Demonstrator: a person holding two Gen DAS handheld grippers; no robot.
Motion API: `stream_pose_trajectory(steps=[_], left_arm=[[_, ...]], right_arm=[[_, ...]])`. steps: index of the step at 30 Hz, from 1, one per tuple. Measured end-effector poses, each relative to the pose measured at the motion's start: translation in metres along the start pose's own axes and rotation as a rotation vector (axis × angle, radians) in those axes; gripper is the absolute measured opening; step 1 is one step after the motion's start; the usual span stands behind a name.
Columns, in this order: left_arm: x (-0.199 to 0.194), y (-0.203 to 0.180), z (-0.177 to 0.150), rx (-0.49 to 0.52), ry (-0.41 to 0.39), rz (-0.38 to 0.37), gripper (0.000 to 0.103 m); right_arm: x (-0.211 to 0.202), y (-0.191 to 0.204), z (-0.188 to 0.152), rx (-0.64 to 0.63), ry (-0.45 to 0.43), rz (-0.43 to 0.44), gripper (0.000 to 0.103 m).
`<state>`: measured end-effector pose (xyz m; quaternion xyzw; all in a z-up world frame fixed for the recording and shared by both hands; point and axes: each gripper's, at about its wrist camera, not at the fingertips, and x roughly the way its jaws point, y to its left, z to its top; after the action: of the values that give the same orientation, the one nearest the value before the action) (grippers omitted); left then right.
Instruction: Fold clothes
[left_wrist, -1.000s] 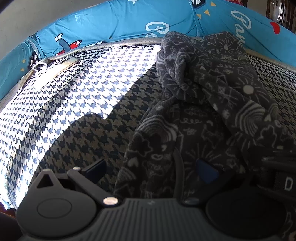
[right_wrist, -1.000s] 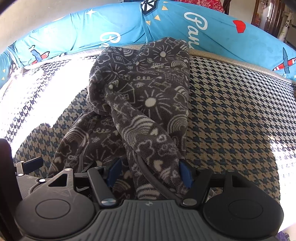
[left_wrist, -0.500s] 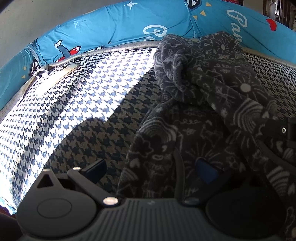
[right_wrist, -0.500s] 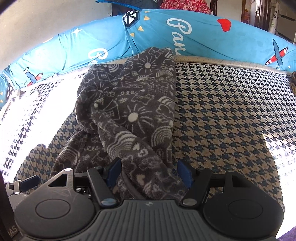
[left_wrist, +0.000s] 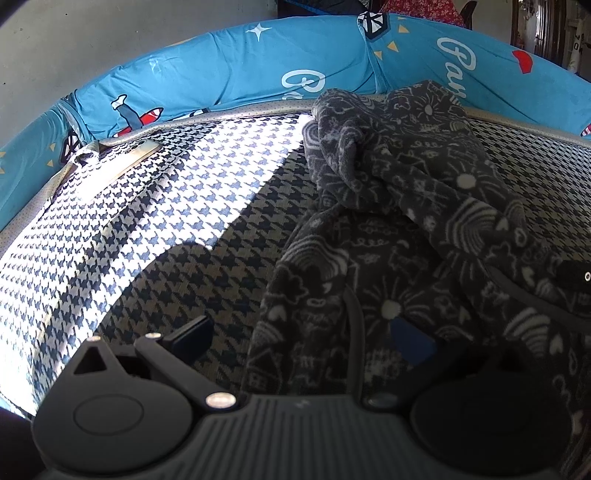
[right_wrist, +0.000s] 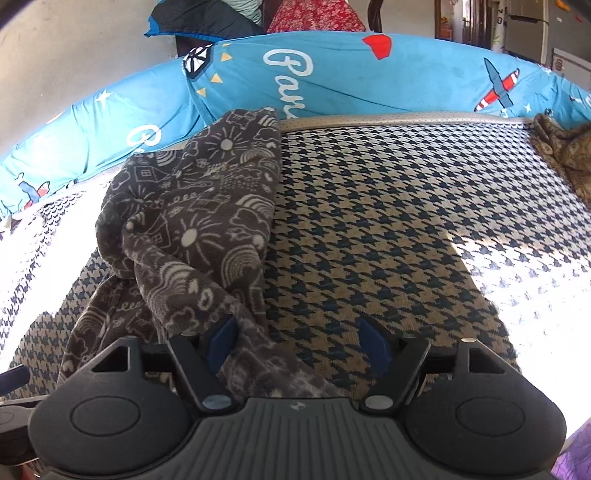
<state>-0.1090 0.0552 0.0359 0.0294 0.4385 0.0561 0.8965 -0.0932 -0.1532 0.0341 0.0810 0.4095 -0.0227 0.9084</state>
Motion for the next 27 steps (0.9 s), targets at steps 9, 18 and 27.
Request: stream_pose_trajectory(steps=[9, 18, 27], left_arm=[[-0.01, 0.014, -0.011, -0.03, -0.003, -0.007, 0.103], [-0.012, 0.02, -0.019, -0.028, 0.002, 0.003, 0.103], [-0.016, 0.027, -0.026, -0.032, 0.003, 0.013, 0.103]], right_arm=[[-0.016, -0.015, -0.027, 0.082, 0.021, 0.038, 0.078], [-0.025, -0.023, -0.038, 0.124, 0.014, 0.076, 0.08], [-0.044, -0.024, -0.058, 0.087, -0.019, 0.092, 0.08]])
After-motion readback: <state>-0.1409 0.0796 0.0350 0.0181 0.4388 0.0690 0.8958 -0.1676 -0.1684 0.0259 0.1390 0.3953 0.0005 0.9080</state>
